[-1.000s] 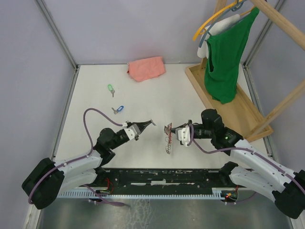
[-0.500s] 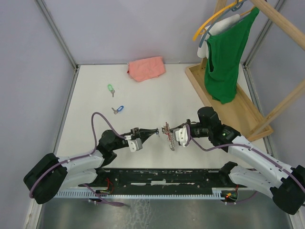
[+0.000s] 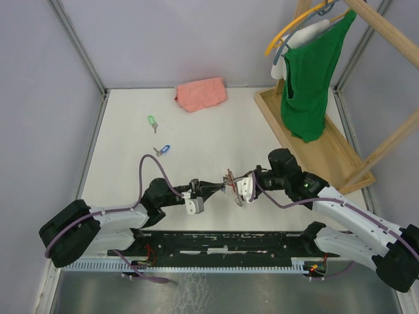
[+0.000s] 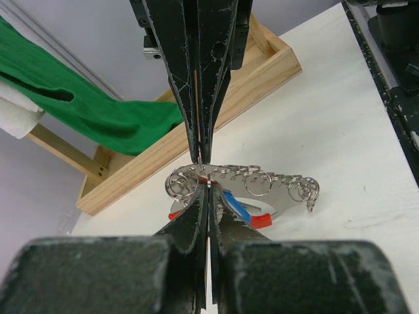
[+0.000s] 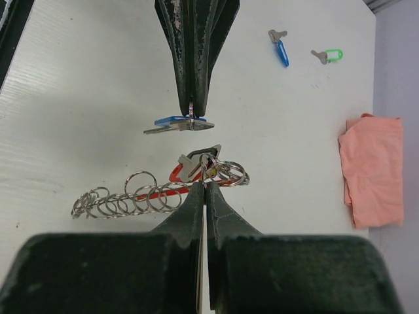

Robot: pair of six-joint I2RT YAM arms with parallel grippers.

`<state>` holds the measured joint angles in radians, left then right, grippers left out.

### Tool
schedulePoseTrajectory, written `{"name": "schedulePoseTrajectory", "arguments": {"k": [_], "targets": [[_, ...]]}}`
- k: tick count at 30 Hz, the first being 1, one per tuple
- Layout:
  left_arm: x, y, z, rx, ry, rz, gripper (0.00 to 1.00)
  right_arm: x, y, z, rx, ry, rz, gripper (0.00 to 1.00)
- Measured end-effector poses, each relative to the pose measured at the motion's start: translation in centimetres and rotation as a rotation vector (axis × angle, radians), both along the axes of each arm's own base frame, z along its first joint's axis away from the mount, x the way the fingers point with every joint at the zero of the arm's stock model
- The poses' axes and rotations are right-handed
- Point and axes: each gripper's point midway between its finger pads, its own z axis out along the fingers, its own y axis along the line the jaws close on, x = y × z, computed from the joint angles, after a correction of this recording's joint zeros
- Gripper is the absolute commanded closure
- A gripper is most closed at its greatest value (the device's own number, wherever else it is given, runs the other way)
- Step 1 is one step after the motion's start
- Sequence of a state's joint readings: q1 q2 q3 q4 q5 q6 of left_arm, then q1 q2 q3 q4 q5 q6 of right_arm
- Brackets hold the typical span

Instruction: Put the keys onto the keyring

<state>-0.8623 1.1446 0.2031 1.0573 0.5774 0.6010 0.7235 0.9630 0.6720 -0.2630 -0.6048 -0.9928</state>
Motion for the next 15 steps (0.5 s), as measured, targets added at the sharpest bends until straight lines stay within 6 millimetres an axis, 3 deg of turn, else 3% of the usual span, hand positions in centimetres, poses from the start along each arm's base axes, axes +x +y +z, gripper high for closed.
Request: {"name": "schedulePoseTrajectory", "arguments": {"k": [15], "targets": [[0.31, -0.71, -0.36, 0.020, -0.021, 0.008, 0.97, -0.44, 0.13, -0.56, -0.080, -0.078, 0.021, 0.99]]}}
